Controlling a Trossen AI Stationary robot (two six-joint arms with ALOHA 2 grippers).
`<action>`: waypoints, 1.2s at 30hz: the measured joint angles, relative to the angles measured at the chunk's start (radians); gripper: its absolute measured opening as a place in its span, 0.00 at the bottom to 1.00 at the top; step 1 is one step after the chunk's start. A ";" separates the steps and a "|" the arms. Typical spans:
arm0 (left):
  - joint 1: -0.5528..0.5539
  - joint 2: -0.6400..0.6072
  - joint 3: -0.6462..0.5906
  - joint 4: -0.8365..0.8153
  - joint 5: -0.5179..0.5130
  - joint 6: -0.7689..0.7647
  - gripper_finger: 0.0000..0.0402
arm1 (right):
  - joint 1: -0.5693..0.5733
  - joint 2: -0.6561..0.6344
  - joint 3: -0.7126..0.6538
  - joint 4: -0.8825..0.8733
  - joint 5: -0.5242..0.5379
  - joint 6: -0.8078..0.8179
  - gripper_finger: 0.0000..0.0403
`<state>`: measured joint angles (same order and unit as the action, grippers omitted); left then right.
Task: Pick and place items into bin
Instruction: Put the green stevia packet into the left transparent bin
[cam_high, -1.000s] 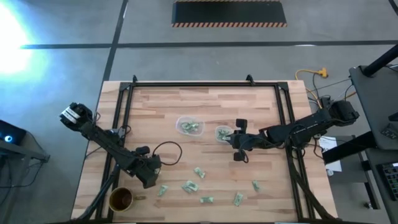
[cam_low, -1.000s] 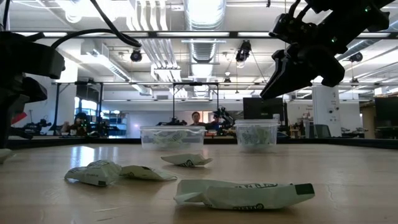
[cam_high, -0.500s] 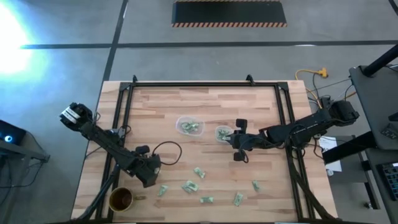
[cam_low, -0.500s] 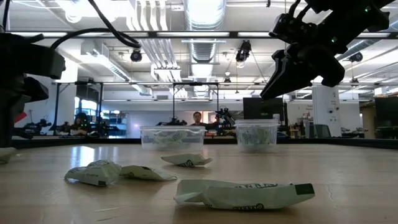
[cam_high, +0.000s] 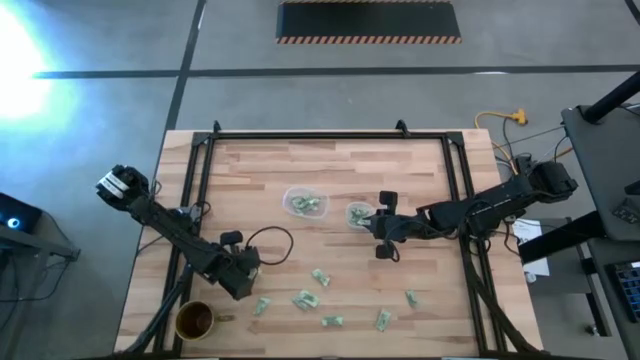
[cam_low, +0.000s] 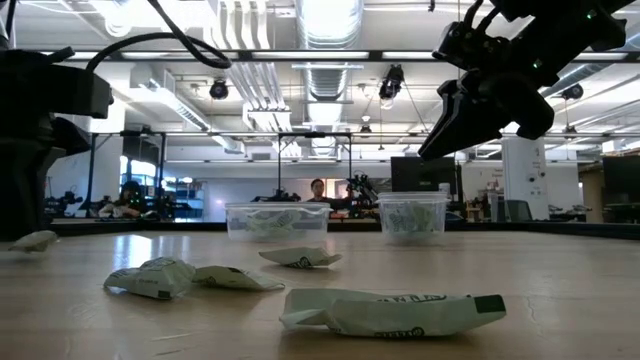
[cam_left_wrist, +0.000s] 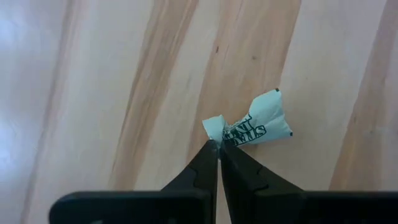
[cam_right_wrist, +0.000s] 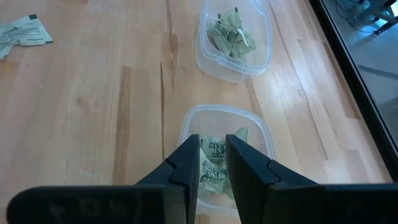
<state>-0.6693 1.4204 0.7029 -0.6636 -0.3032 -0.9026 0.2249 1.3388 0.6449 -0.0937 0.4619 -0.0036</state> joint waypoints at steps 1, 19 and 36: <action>0.000 0.000 0.000 0.000 -0.013 0.004 0.00 | 0.000 0.000 0.000 0.000 0.000 0.000 0.17; 0.102 -0.016 0.057 0.008 -0.418 0.182 0.00 | 0.000 0.000 0.000 0.002 0.000 0.001 0.17; 0.440 -0.016 0.057 0.495 -0.410 0.705 0.00 | 0.000 0.000 -0.001 0.002 0.000 0.001 0.17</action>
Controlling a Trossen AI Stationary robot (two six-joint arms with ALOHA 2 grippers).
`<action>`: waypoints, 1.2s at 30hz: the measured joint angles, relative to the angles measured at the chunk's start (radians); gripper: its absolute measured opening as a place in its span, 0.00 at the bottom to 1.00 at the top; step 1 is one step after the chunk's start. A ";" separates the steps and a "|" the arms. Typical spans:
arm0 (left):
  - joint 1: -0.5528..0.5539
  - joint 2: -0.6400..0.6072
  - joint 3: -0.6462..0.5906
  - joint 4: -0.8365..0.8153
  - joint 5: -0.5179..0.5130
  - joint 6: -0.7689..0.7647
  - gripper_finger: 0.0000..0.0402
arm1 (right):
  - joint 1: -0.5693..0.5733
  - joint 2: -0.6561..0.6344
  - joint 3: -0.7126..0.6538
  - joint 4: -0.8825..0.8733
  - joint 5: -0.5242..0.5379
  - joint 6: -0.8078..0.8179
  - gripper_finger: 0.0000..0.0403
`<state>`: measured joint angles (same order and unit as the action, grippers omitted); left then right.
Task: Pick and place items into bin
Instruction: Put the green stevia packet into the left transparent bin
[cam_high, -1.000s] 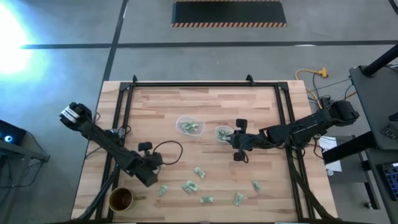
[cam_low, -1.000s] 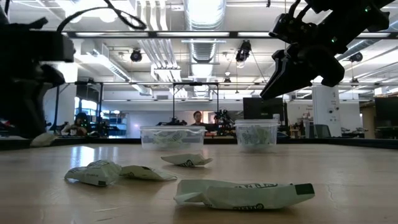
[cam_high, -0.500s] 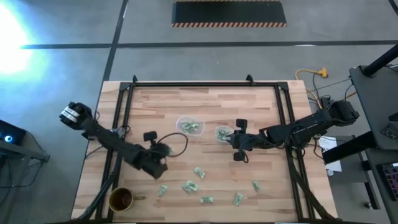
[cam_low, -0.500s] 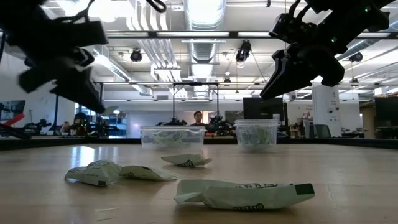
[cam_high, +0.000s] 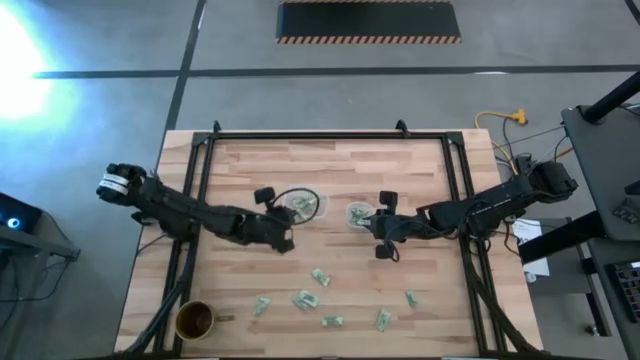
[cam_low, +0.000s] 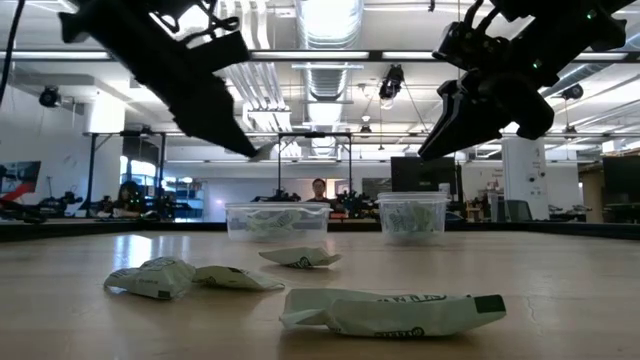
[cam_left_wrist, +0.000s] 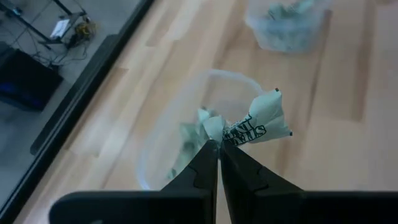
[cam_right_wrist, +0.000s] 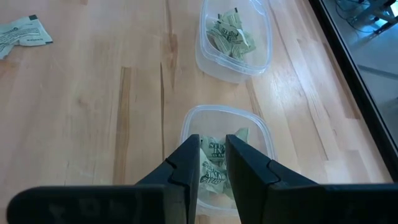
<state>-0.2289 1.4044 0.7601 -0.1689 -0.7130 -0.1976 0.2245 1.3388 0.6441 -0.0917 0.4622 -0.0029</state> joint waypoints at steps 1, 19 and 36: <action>0.015 0.000 0.000 0.017 0.002 0.015 0.00 | 0.000 0.000 0.000 0.000 0.000 0.000 0.17; 0.158 0.140 -0.001 0.119 0.009 0.081 0.00 | 0.000 0.000 -0.007 -0.002 0.000 -0.005 0.17; 0.169 0.153 -0.001 0.140 0.004 0.081 0.12 | 0.000 0.000 -0.010 -0.001 0.000 -0.005 0.17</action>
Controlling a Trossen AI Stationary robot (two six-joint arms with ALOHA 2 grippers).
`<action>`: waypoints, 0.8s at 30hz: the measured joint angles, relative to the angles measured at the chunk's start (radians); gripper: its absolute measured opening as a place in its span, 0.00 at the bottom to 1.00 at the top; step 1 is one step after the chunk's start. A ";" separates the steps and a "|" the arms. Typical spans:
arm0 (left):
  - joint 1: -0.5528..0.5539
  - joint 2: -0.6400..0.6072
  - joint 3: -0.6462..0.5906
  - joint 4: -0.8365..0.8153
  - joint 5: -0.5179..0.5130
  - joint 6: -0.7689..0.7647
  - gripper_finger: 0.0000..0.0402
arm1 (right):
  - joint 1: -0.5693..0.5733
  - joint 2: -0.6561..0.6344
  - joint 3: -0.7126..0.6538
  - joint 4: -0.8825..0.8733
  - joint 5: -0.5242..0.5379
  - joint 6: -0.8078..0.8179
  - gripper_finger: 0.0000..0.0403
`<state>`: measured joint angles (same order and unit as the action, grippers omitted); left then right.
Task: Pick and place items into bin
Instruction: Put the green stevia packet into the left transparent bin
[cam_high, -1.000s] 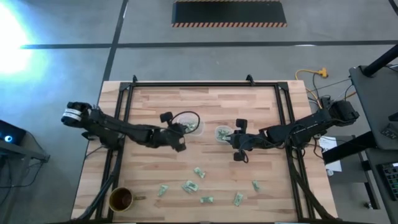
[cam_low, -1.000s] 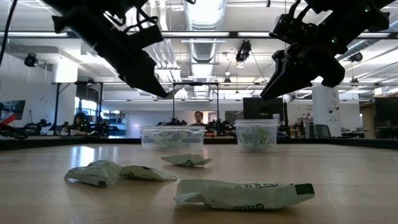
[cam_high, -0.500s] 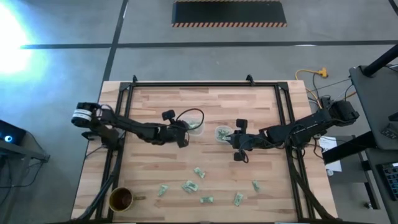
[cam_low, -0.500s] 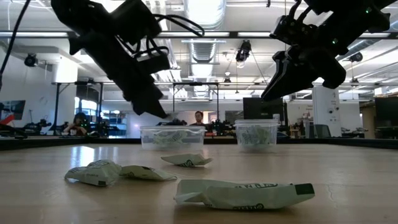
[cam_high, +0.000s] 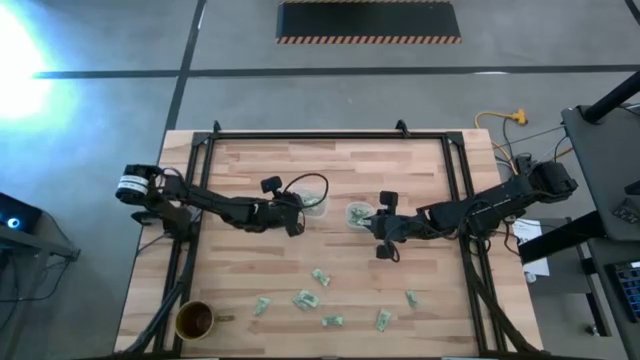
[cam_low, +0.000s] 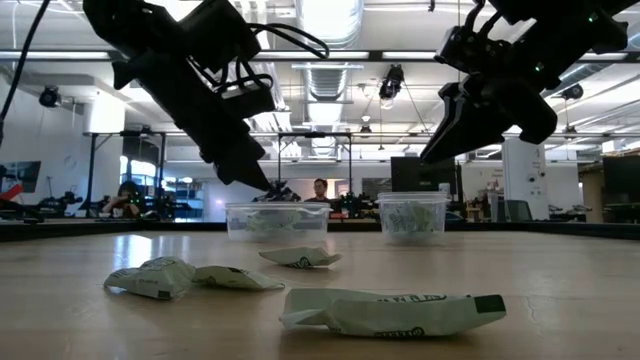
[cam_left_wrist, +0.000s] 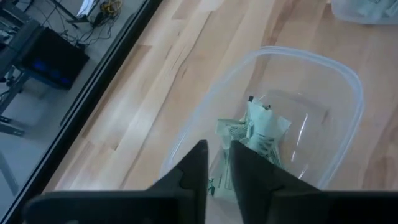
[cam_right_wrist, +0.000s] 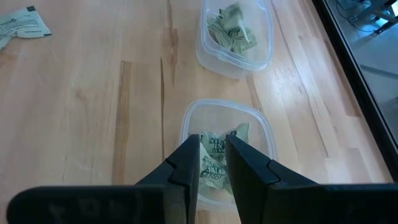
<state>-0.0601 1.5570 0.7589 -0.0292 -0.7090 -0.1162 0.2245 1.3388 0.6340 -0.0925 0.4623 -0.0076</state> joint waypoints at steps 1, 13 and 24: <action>0.000 0.000 0.000 0.000 0.000 0.000 0.15 | 0.000 0.000 -0.001 0.000 0.000 0.000 0.17; -0.029 -0.006 0.000 -0.004 0.129 0.051 0.29 | 0.000 0.000 -0.001 -0.001 0.000 0.000 0.17; -0.168 -0.010 0.000 0.002 0.163 0.131 0.29 | 0.000 0.000 -0.001 -0.001 0.000 0.005 0.17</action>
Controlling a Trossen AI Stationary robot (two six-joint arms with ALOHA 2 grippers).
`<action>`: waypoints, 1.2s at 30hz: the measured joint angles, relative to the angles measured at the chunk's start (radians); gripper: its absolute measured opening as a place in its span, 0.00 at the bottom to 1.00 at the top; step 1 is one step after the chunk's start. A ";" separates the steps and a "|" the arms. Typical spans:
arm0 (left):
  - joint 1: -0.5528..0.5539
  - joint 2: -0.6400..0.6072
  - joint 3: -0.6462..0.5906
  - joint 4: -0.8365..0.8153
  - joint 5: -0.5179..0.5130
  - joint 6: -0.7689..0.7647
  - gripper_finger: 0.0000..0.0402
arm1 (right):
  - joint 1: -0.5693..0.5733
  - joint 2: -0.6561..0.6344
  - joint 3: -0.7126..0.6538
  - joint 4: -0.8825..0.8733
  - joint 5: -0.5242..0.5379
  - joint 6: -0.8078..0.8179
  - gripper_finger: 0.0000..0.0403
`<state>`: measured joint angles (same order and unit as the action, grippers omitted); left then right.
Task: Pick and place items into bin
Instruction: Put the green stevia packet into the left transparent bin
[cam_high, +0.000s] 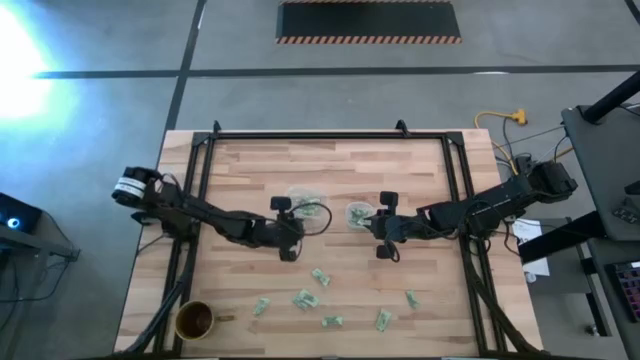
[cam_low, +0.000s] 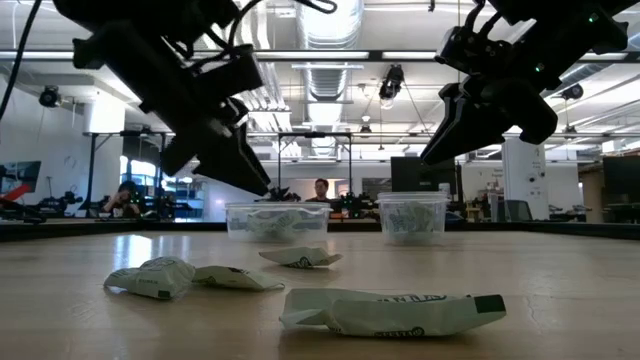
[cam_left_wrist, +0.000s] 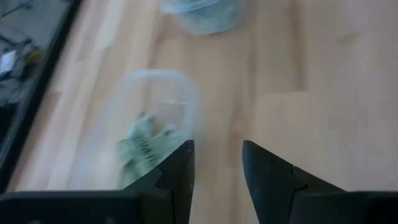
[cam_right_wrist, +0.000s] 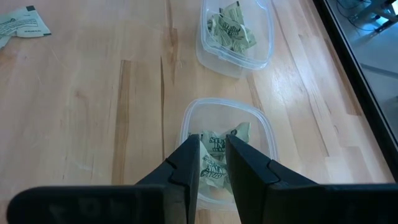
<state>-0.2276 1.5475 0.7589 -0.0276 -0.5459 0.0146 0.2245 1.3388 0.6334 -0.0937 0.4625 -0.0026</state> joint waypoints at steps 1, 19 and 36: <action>-0.011 0.000 0.000 0.005 0.016 -0.002 0.29 | 0.000 0.000 0.000 0.000 0.000 0.000 0.17; -0.117 0.112 -0.007 0.334 0.358 0.019 0.29 | 0.000 0.000 0.000 0.001 0.000 0.011 0.17; -0.110 0.295 0.119 0.376 0.526 0.071 0.29 | 0.000 0.000 -0.002 -0.007 0.000 0.026 0.17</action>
<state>-0.3378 1.8421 0.8777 0.3487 -0.0200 0.0860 0.2249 1.3388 0.6315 -0.1009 0.4622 0.0231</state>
